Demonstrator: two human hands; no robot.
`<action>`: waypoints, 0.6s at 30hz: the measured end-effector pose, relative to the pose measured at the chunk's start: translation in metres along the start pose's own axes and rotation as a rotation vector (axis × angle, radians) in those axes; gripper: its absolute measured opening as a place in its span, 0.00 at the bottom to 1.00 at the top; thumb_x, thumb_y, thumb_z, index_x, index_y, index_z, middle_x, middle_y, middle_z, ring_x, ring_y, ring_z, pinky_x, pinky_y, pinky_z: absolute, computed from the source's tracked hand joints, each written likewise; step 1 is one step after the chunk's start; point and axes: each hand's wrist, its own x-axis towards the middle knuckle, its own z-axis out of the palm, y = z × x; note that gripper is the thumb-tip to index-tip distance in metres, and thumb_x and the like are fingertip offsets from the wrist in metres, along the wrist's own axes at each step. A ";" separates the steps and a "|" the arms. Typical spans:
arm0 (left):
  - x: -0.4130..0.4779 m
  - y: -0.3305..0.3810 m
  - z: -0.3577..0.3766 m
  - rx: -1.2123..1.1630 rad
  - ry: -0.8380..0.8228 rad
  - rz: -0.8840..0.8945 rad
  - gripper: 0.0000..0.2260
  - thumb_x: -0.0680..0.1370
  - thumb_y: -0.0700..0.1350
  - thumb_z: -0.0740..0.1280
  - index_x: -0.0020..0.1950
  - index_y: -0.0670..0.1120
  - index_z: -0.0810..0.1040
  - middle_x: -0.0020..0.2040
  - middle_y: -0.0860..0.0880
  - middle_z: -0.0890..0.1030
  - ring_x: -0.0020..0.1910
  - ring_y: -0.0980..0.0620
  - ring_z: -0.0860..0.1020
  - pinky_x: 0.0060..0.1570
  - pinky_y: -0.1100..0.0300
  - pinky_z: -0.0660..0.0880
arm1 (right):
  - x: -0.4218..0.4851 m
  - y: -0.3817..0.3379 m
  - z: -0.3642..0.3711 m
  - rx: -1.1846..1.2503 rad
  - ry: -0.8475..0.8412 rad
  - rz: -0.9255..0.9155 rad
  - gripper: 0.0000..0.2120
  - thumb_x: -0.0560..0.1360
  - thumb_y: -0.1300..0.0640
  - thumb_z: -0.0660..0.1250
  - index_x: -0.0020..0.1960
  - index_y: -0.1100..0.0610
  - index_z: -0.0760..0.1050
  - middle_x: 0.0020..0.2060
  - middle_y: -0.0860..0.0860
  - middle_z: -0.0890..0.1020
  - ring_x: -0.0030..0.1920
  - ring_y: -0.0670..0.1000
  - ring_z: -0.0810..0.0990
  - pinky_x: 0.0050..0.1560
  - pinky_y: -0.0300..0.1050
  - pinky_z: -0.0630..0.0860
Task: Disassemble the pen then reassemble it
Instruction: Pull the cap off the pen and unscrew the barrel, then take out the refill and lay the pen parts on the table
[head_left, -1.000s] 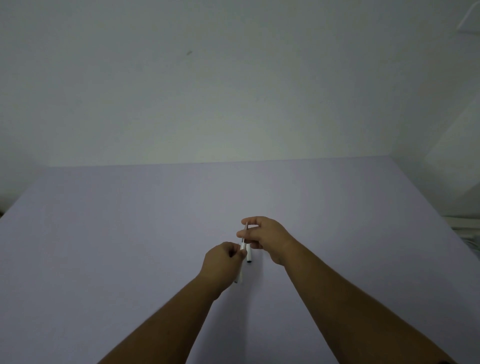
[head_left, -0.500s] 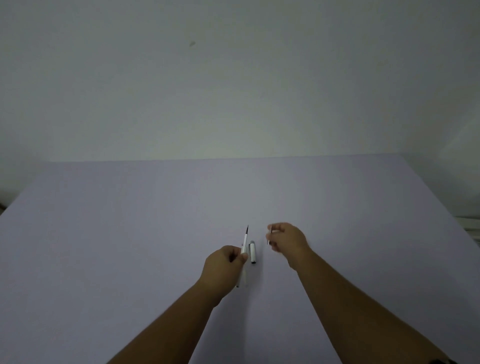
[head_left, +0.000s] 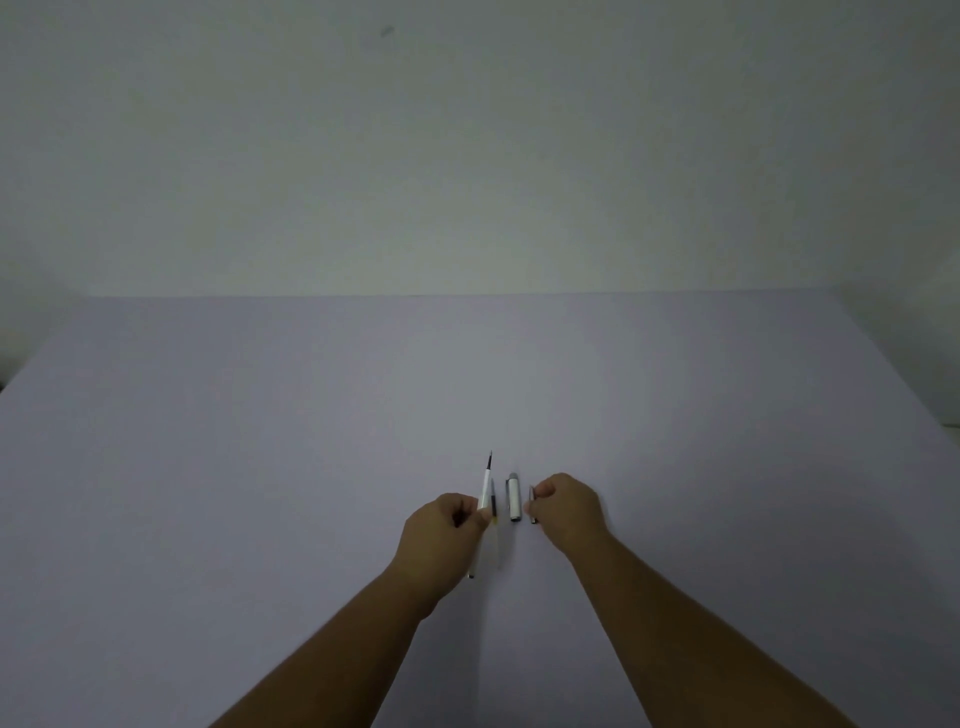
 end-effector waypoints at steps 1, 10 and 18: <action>0.000 0.000 0.000 -0.005 -0.001 -0.002 0.08 0.77 0.50 0.64 0.46 0.47 0.79 0.37 0.52 0.77 0.35 0.57 0.73 0.28 0.70 0.68 | -0.001 0.000 0.000 0.001 0.001 0.006 0.07 0.70 0.60 0.69 0.47 0.62 0.79 0.47 0.59 0.84 0.48 0.57 0.81 0.47 0.44 0.75; 0.002 -0.003 0.004 0.001 -0.010 -0.011 0.08 0.77 0.50 0.64 0.47 0.46 0.79 0.40 0.49 0.79 0.36 0.54 0.74 0.34 0.64 0.70 | 0.001 0.003 0.002 0.057 0.012 0.006 0.09 0.71 0.58 0.70 0.49 0.60 0.79 0.48 0.57 0.83 0.47 0.54 0.80 0.44 0.42 0.73; -0.003 -0.001 0.002 -0.006 -0.016 -0.021 0.08 0.77 0.50 0.64 0.45 0.47 0.79 0.37 0.51 0.77 0.34 0.55 0.73 0.31 0.65 0.68 | -0.007 -0.005 -0.016 0.361 0.025 0.043 0.06 0.73 0.55 0.67 0.45 0.57 0.78 0.41 0.55 0.81 0.40 0.52 0.77 0.45 0.46 0.75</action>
